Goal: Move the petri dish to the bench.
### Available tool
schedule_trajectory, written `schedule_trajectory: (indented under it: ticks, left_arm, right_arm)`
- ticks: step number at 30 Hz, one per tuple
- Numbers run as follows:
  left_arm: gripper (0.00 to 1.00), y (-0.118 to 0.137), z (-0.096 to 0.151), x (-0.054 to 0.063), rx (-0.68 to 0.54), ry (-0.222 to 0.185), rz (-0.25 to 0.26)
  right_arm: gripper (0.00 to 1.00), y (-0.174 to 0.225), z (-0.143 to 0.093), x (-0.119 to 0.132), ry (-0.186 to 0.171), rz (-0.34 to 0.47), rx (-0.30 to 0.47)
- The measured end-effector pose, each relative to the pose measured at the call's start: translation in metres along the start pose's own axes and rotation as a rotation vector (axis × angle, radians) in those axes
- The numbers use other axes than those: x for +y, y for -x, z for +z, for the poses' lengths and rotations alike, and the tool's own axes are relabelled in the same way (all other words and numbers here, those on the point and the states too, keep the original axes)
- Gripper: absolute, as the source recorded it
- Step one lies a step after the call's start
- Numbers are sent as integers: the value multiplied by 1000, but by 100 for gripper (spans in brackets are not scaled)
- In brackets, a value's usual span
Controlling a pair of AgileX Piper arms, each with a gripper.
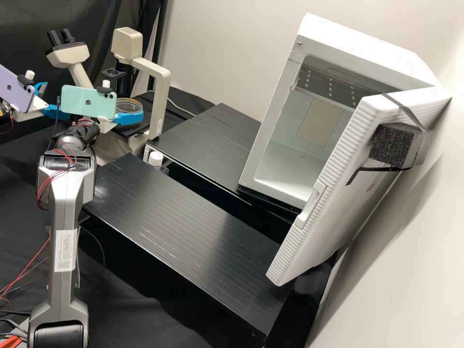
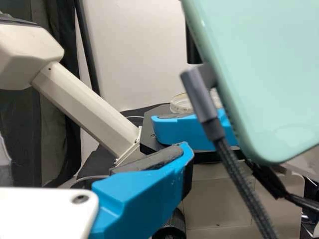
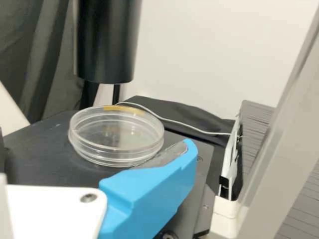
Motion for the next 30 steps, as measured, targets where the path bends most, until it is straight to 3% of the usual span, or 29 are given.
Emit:
schedule_trajectory:
  ticks: [10, 23, 30]
  left_arm:
    - [100, 0, 0, 0, 0, 0, 0]
    - [100, 0, 0, 0, 0, 0, 0]
    - [100, 0, 0, 0, 0, 0, 0]
  right_arm:
    - [100, -6, 0, -2, -29, -46, -68]
    - [100, -19, -4, -6, -14, -70, -109]
    - [100, -23, -7, -7, -31, -93, -123]
